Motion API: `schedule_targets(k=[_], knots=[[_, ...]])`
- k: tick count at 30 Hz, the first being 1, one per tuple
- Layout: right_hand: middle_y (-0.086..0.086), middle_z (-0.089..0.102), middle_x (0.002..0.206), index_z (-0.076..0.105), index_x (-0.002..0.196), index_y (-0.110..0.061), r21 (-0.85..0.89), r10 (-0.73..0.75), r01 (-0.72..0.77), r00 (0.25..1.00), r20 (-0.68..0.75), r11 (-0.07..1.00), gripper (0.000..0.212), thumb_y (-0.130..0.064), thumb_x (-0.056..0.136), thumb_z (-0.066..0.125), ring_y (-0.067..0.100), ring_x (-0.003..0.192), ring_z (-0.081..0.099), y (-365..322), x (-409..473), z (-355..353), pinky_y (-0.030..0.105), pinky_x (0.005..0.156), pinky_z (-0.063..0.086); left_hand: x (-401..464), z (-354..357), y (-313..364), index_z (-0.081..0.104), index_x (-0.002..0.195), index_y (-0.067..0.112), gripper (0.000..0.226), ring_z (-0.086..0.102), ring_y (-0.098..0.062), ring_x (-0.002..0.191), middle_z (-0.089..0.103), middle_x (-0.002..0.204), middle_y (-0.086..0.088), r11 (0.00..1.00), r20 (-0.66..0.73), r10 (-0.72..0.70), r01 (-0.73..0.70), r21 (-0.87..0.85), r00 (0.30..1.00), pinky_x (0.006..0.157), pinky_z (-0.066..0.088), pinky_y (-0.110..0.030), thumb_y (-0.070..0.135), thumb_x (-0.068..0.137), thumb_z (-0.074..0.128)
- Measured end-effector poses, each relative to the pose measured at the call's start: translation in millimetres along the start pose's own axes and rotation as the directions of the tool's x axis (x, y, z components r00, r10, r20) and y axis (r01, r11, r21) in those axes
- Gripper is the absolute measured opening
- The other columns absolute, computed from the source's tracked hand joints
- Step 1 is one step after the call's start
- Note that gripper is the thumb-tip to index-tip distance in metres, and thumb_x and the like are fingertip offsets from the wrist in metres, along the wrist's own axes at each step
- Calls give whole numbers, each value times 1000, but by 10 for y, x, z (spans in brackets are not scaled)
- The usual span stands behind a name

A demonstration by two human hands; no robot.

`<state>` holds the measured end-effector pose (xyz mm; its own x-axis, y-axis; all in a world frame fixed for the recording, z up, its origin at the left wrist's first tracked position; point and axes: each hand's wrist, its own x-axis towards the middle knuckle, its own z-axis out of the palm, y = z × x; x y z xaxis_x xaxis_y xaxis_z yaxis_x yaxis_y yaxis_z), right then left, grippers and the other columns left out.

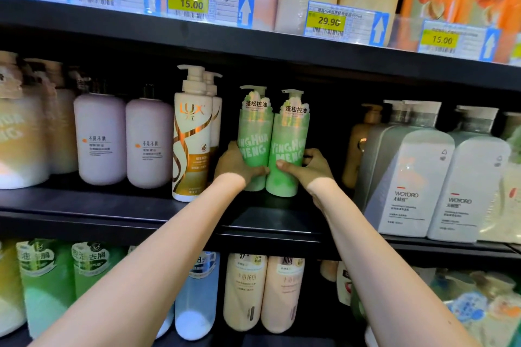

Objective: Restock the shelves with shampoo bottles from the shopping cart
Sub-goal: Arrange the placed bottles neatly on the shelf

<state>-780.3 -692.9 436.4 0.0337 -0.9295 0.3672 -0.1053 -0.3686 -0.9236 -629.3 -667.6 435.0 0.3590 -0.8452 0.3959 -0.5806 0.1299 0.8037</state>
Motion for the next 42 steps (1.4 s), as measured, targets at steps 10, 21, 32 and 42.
schedule_targets(k=[10,21,32,42], knots=[[15,61,123,50,128,-6,-87,-80,80,997,10,993,57,-12,78,76,30,108,61,188,151,94,45,96,49,28,100,-77,42,120,3,76,58,-34,109,59,121,-18,998,-150,-3,14,66,989,88,50,-39,27,63,86],[12,60,128,45,135,-9,-194,-95,106,993,66,975,57,-16,84,71,29,115,58,215,168,119,39,99,46,14,90,-108,43,124,7,70,58,-33,111,60,124,-14,999,-119,-8,14,49,993,89,49,-39,27,70,82],[17,43,144,29,145,-9,-607,-81,54,997,-18,793,61,-35,95,52,36,127,46,-3,-87,82,40,99,41,-213,-36,29,38,136,8,71,51,-31,121,51,135,-12,988,78,-96,86,125,992,99,45,-39,30,79,73],[5,43,148,37,144,-15,-674,-401,461,879,258,578,55,-39,97,46,24,137,39,-198,-1778,411,47,114,29,-1951,-1361,-364,26,148,18,70,24,-15,143,25,156,1,740,224,342,-409,534,912,116,24,-33,52,88,41]])
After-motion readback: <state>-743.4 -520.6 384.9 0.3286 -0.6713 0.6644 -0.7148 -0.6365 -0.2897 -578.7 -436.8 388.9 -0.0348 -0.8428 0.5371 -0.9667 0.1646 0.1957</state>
